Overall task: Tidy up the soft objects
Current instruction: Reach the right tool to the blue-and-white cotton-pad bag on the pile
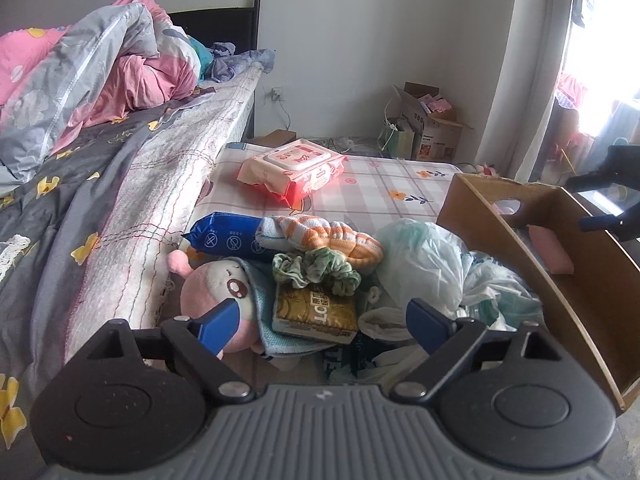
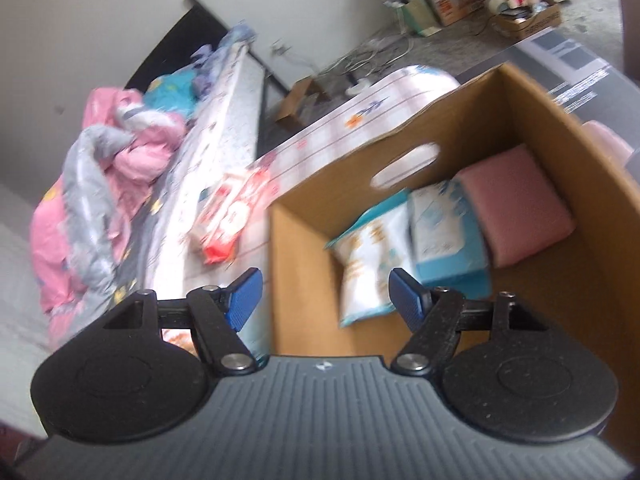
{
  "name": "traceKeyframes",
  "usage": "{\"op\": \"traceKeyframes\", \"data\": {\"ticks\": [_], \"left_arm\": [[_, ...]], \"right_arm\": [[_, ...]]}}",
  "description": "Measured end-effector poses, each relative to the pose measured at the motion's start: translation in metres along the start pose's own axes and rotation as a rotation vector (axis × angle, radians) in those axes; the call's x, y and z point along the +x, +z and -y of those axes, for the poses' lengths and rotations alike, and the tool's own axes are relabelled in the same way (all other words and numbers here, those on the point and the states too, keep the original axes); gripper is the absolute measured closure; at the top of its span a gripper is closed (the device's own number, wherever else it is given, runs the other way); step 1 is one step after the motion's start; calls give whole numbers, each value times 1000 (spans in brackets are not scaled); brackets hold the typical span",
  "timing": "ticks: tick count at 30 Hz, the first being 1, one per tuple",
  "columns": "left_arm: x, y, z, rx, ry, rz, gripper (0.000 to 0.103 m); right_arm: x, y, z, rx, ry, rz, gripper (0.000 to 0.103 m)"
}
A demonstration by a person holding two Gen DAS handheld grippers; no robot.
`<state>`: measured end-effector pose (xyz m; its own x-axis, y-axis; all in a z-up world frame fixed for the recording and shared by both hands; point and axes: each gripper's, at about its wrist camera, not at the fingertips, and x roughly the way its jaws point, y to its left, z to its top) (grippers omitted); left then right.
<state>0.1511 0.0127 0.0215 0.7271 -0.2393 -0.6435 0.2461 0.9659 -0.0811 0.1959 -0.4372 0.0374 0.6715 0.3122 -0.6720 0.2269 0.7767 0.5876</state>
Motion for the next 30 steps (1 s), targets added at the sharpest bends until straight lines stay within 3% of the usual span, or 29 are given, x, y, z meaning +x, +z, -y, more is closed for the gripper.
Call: {"op": "traceKeyframes", "data": {"ticks": [8,14,22,27,30], "left_arm": [[-19,-12,-28,-53,-58,56,12],[-20,-19,-36,-41,-26,64,12],[-2,-6,-45,-7,54,42,14],[26,26,-64,-73,59,31,23],[51,50,-89,-219,13,-25,34]], "right_arm": [[17,-43,-96,-185,151,-128,32],[39,-63,-162,-298,234,-211,32],[88,-81,-209,-416,247,-305,32],[123,-69,-240,-476,250,-334,33],[156,-50,-253,-452,251,-380,33]]}}
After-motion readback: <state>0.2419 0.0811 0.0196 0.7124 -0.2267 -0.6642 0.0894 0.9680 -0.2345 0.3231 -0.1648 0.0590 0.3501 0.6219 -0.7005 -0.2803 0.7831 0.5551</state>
